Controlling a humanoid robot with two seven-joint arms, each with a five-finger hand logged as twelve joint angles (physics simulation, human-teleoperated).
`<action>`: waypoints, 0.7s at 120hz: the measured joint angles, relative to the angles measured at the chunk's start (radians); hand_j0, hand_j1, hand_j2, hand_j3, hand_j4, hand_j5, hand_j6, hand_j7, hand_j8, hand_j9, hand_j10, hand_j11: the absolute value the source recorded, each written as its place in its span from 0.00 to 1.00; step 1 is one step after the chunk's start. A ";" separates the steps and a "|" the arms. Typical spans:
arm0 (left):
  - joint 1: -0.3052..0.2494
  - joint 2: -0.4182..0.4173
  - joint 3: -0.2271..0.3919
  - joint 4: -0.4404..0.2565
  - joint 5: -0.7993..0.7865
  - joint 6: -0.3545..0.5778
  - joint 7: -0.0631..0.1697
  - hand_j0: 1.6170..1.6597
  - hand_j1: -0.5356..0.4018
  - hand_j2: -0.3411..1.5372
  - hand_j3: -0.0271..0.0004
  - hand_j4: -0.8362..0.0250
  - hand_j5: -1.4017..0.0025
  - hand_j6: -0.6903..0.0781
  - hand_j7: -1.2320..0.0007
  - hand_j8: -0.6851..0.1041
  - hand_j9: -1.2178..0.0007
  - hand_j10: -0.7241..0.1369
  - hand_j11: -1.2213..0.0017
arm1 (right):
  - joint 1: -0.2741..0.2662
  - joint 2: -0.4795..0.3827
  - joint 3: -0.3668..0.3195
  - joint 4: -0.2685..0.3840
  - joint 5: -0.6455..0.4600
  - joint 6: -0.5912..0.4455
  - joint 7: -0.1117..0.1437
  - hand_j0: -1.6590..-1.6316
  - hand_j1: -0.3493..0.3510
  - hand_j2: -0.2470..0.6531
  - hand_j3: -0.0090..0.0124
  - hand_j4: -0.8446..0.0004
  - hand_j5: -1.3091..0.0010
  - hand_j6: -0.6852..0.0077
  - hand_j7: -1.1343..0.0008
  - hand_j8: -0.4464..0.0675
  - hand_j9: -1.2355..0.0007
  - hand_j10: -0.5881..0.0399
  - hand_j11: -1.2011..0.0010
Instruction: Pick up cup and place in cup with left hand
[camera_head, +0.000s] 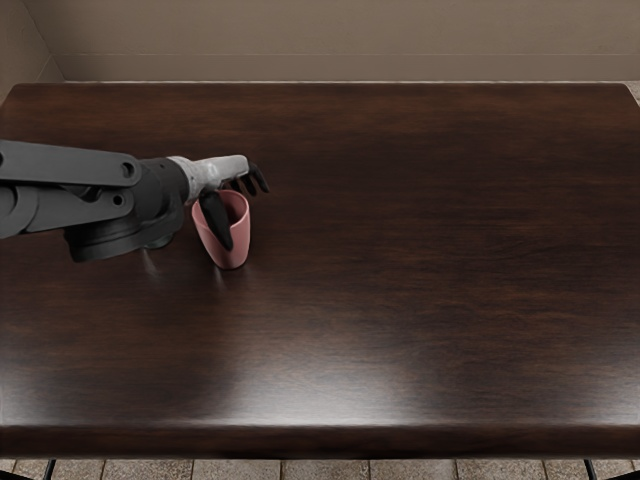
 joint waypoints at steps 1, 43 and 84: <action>-0.001 0.000 0.000 -0.001 0.000 0.000 0.000 0.96 0.47 0.23 0.99 0.57 0.68 0.45 0.63 0.43 0.63 0.44 0.63 | 0.000 0.000 0.000 0.000 0.000 0.000 0.000 0.04 0.02 0.27 0.42 0.99 0.99 0.97 0.99 0.85 0.99 0.92 0.99; -0.074 0.009 -0.011 -0.048 -0.004 -0.016 0.012 0.90 0.45 0.22 0.99 0.43 0.55 0.29 0.48 0.41 0.48 0.45 0.48 | 0.000 0.000 0.000 0.000 0.000 0.000 0.000 0.04 0.02 0.27 0.42 0.99 0.99 0.97 0.99 0.85 0.99 0.92 0.99; -0.218 0.140 -0.110 -0.077 -0.020 -0.234 0.037 0.89 0.46 0.22 0.99 0.40 0.53 0.26 0.46 0.39 0.46 0.44 0.46 | 0.000 0.000 0.000 0.000 0.000 0.000 0.000 0.04 0.02 0.27 0.42 0.99 0.99 0.97 0.99 0.85 0.99 0.92 0.99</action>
